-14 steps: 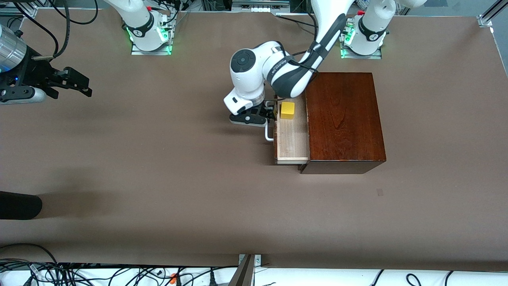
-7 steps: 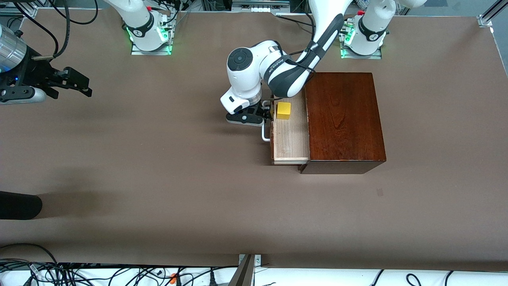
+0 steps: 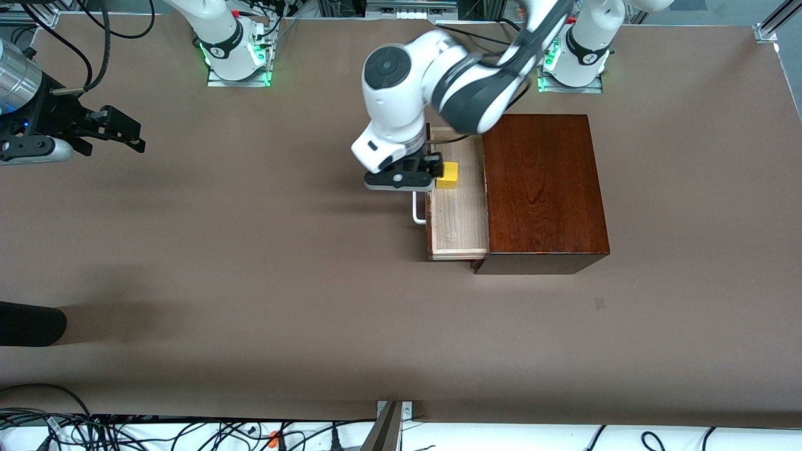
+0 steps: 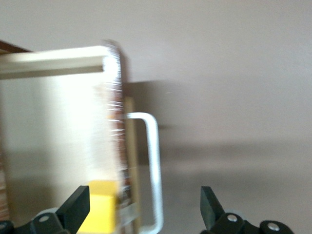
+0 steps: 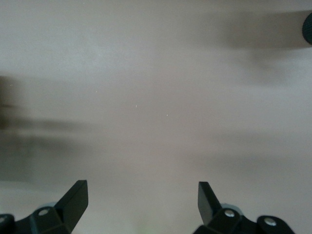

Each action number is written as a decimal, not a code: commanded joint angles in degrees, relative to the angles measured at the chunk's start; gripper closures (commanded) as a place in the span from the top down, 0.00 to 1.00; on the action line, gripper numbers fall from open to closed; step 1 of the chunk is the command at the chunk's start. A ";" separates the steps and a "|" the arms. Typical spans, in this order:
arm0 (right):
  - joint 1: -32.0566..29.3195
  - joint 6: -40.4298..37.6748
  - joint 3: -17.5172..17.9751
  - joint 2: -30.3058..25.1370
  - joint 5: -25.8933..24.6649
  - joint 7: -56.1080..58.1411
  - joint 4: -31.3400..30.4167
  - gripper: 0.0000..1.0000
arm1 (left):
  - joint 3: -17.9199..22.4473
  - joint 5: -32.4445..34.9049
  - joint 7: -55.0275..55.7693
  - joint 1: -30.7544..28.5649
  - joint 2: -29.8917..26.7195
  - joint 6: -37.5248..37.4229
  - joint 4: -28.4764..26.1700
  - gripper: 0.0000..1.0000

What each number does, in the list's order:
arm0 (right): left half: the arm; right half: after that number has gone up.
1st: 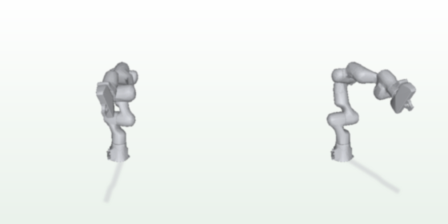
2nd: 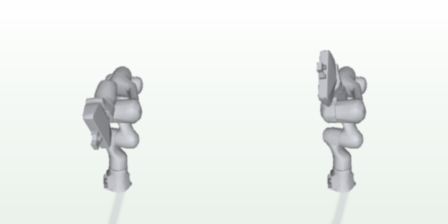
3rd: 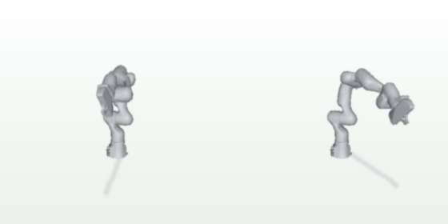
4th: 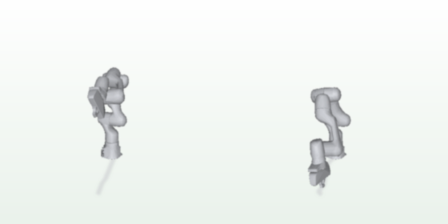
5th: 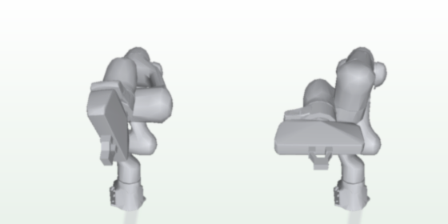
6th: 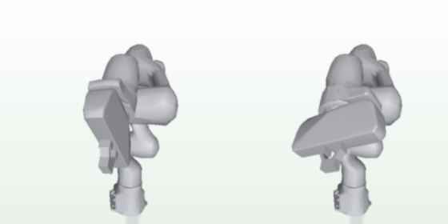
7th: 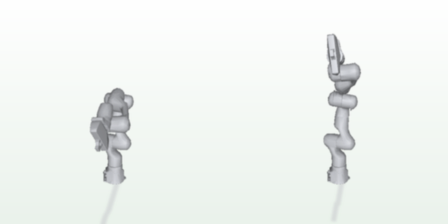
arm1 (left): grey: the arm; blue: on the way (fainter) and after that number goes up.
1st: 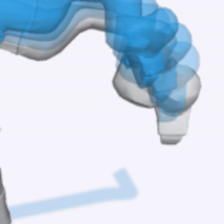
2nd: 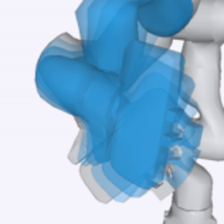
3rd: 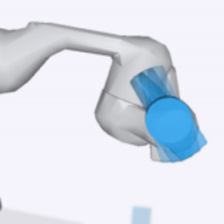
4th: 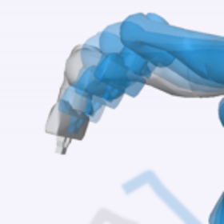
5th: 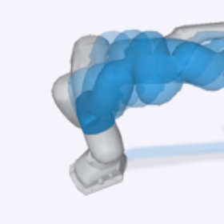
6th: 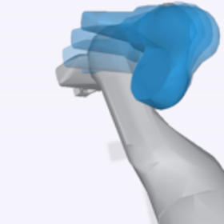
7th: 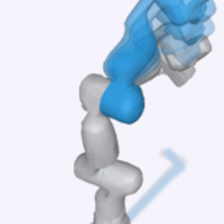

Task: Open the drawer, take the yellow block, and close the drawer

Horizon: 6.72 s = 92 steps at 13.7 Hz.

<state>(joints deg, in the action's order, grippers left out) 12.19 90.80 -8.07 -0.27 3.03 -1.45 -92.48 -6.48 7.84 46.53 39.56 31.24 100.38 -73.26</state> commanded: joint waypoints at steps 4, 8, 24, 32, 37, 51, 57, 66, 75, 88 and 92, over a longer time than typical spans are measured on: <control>-0.42 -0.72 0.16 0.36 -0.04 0.49 1.16 1.00 | -0.46 -1.25 -11.78 -13.08 -7.15 -11.16 2.68 1.00; -0.42 -0.72 0.16 0.36 -0.12 0.40 1.16 1.00 | -0.29 -1.51 -25.31 -21.09 -9.61 -14.33 2.59 1.00; 1.78 1.92 7.52 0.80 0.93 0.75 2.13 1.00 | 7.80 -6.44 -50.83 -34.11 -32.12 -3.35 -25.09 1.00; 9.05 10.50 26.96 8.77 0.14 7.15 3.26 1.00 | 7.98 -6.44 -51.27 -35.96 -32.29 -7.04 -23.16 1.00; 20.22 13.08 26.96 25.47 -9.60 16.54 19.85 1.00 | 8.07 -6.70 -51.27 -36.22 -32.21 -7.30 -22.72 1.00; 31.31 21.34 26.44 45.00 -20.07 22.20 29.47 1.00 | 7.98 -6.53 -51.01 -36.40 -30.36 -7.48 -22.37 1.00; 33.68 22.75 24.77 47.99 -22.36 20.44 29.20 1.00 | 8.07 -6.53 -51.18 -36.48 -30.36 -7.57 -22.37 1.00; 33.69 24.24 24.15 49.23 -24.12 20.96 29.55 0.00 | 8.07 -6.53 -51.27 -36.48 -30.45 -7.92 -22.37 1.00; 33.69 10.82 24.94 45.81 -23.07 20.53 39.13 0.00 | 7.28 -6.53 -50.75 -35.78 -29.05 -10.90 -18.16 1.00; 7.87 -9.77 22.76 25.50 -9.73 26.15 38.43 0.00 | -12.30 -14.35 -83.66 -34.03 -20.37 -9.61 -16.84 1.00; 2.66 -9.51 14.43 21.64 -1.64 25.63 33.17 0.00 | -23.64 -13.64 -91.43 -33.85 -11.49 3.91 -16.57 1.00</control>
<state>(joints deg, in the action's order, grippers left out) 15.74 80.99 10.29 25.40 -2.14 24.27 -53.99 -25.96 -5.65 -41.07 5.88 14.75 100.35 -92.61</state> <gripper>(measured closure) 0.445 0.000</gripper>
